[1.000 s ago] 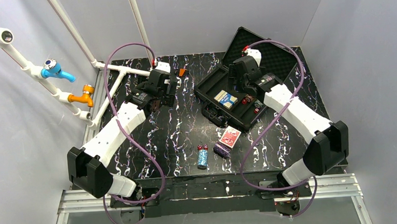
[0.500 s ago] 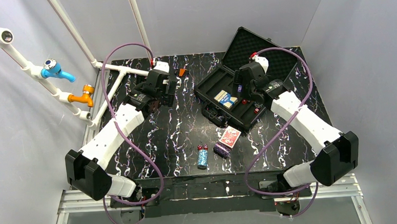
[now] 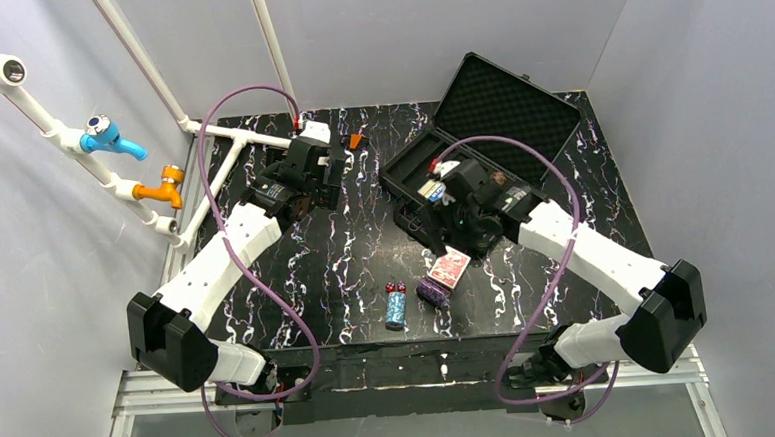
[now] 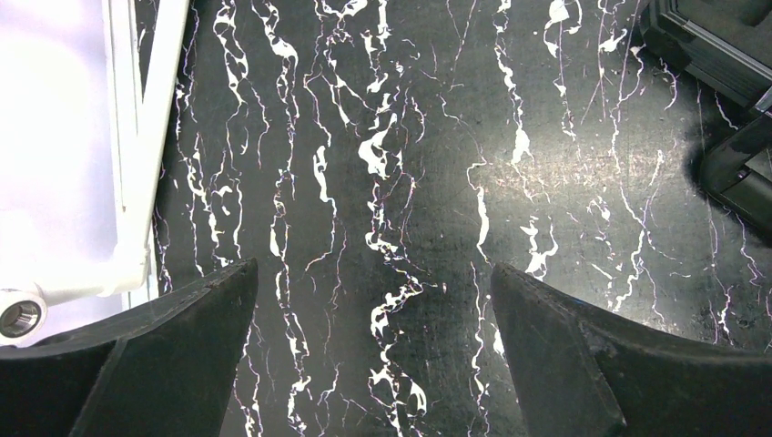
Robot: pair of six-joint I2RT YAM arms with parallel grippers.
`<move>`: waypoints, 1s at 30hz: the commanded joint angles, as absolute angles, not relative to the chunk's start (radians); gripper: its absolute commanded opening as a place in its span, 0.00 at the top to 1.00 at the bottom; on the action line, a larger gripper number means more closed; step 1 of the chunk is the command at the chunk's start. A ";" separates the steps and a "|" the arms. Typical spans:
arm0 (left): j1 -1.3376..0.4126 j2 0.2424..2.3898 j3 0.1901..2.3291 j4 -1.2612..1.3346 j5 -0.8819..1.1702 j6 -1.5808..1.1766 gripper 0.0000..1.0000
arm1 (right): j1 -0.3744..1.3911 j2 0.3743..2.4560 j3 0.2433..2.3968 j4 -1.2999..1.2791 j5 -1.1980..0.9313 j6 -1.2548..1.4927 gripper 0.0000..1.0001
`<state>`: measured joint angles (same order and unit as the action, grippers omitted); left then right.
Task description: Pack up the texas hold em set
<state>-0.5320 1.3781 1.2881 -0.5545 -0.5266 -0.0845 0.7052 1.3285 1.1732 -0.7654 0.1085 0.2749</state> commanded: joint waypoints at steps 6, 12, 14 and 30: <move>-0.528 1.367 1.280 -0.571 -0.544 -0.076 0.01 | 0.937 1.309 1.067 -0.733 0.068 0.167 0.02; -0.528 1.365 1.278 -0.571 -0.546 -0.077 0.01 | 1.009 1.317 1.016 -0.681 0.087 0.156 0.02; -0.528 1.368 1.279 -0.572 -0.546 -0.077 0.01 | 1.019 1.329 1.010 -0.668 0.068 0.145 0.02; -0.528 1.358 1.278 -0.572 -0.530 -0.081 0.01 | 1.062 1.436 0.969 -0.670 0.083 0.129 0.06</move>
<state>-0.5320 1.3785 1.2846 -0.5545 -0.5266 -0.0849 1.0515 1.4242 0.9737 -0.6804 0.0757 0.1413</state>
